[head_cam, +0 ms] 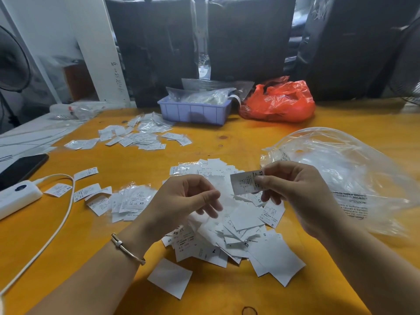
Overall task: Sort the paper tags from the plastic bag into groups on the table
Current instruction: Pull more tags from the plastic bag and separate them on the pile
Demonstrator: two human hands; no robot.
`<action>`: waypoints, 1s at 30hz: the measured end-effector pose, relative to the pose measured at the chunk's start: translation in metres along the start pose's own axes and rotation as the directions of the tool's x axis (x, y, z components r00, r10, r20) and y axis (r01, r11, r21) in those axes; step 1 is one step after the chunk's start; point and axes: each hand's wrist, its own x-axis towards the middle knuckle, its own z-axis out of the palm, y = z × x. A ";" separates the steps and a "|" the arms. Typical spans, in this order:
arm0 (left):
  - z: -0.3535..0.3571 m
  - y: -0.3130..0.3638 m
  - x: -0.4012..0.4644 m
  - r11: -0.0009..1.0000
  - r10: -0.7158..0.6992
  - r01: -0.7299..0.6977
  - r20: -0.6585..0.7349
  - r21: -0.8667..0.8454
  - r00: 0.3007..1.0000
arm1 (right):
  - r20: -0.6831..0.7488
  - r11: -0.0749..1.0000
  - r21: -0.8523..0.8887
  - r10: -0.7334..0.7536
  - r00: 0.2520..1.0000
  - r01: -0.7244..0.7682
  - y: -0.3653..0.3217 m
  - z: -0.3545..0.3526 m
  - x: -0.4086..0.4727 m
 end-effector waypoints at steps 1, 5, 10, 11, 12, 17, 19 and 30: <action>0.000 0.000 0.000 1.000 0.003 -0.003 -0.004 -0.003 1.000 | -0.003 0.999 0.039 0.005 1.000 -0.005 -0.001 0.001 0.000; 0.000 0.001 0.000 1.000 0.013 -0.014 -0.010 -0.004 1.000 | -0.006 0.997 0.018 -0.072 0.997 0.072 -0.005 0.006 -0.004; 0.000 0.000 0.000 1.000 0.014 -0.014 -0.005 0.003 1.000 | 0.033 0.988 -0.032 -0.148 0.988 0.149 -0.008 0.011 -0.009; 0.000 0.000 0.000 1.000 0.013 -0.012 -0.007 0.001 1.000 | 0.036 0.987 -0.033 -0.154 0.987 0.155 -0.009 0.012 -0.009; 0.000 0.000 0.000 1.000 0.012 -0.012 -0.010 -0.001 1.000 | 0.039 0.987 -0.032 -0.158 0.987 0.159 -0.009 0.012 -0.009; -0.001 0.000 0.000 1.000 0.019 -0.019 -0.022 -0.007 1.000 | 0.082 0.986 -0.073 -0.146 0.986 0.152 -0.011 0.012 -0.011; -0.001 0.000 0.000 1.000 0.018 -0.019 -0.023 -0.010 1.000 | 0.101 0.986 -0.081 -0.138 0.985 0.147 -0.011 0.013 -0.012; 0.001 0.000 0.000 1.000 0.007 -0.007 -0.004 -0.011 1.000 | 0.213 0.980 -0.174 -0.061 0.975 0.099 -0.012 0.014 -0.012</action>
